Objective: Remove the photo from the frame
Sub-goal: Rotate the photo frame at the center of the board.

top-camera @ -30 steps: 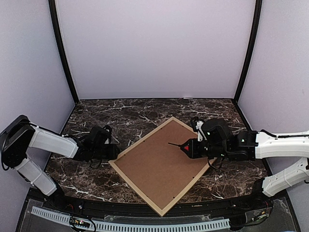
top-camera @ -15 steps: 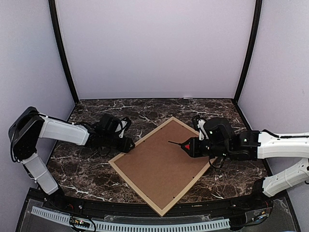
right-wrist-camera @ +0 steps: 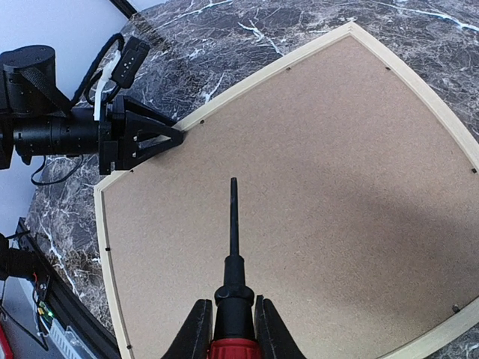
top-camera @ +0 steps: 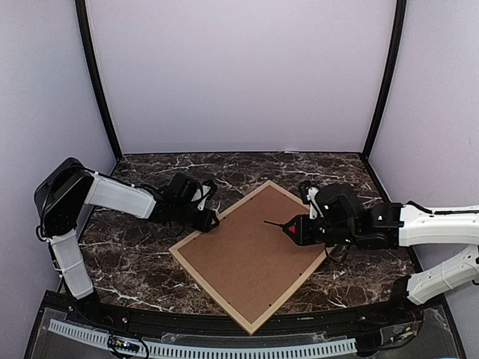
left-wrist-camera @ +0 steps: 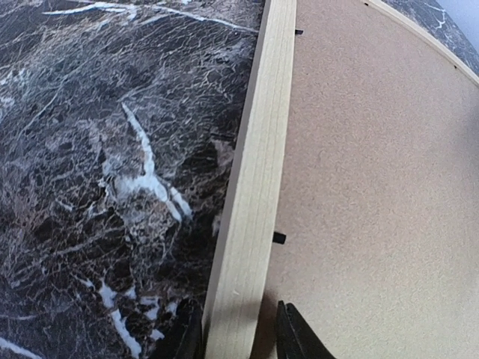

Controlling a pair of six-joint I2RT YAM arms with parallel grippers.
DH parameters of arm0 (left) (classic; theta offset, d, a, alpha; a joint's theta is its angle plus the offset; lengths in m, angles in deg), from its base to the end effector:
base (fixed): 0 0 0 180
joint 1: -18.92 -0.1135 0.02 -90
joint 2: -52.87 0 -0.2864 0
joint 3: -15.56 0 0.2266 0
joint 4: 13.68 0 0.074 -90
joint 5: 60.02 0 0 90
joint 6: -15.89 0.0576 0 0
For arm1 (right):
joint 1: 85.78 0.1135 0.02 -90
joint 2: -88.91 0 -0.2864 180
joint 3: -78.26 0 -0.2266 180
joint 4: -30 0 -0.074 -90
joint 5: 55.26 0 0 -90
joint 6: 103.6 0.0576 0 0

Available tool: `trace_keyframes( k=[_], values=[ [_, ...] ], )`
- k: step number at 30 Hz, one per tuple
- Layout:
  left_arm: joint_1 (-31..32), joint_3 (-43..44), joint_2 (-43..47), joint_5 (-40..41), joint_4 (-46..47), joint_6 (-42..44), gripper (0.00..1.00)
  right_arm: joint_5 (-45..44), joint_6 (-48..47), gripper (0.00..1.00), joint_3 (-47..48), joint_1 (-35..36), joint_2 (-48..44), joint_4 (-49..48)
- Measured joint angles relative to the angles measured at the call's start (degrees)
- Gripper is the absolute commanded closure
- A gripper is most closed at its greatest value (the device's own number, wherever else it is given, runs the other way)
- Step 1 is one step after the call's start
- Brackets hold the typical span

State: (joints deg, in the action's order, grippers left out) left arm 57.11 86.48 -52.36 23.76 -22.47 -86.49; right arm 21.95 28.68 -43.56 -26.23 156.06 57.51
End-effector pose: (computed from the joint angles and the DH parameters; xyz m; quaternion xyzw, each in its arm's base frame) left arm 0.2934 -0.2388 0.1724 0.2256 0.8881 -0.2147 0.3380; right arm 0.1312 0.1981 0.2647 -0.0836 0.8848 0.2846 0.3593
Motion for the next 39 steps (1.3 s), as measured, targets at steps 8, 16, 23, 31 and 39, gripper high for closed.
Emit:
trace_keyframes(
  k=[8, 16, 23, 31, 39],
  values=[
    [-0.7, 1.5, -2.4, -0.9, 3.8, 1.2, 0.91, -0.1, 0.0, 1.0, 0.0, 0.0, 0.1, 0.0],
    [-0.7, 1.6, -3.2, -1.2, 5.6, 0.9, 0.95, -0.1, 0.0, 1.0, 0.0, 0.0, 0.2, 0.0],
    [-1.0, -1.7, -1.3, 3.1, 6.8, -3.6, 0.95, -0.1, 0.0, 1.0, 0.0, 0.0, 0.9, -0.1],
    [-2.5, -9.4, 4.9, 8.4, 7.2, -11.9, 0.94, 0.2, -0.1, 1.0, 0.0, 0.0, 2.3, -0.4],
    [-2.8, -16.2, 9.1, 9.9, 10.8, -21.1, 0.94, 0.6, 0.0, 1.0, 0.0, 0.0, 2.9, -1.2]
  ],
)
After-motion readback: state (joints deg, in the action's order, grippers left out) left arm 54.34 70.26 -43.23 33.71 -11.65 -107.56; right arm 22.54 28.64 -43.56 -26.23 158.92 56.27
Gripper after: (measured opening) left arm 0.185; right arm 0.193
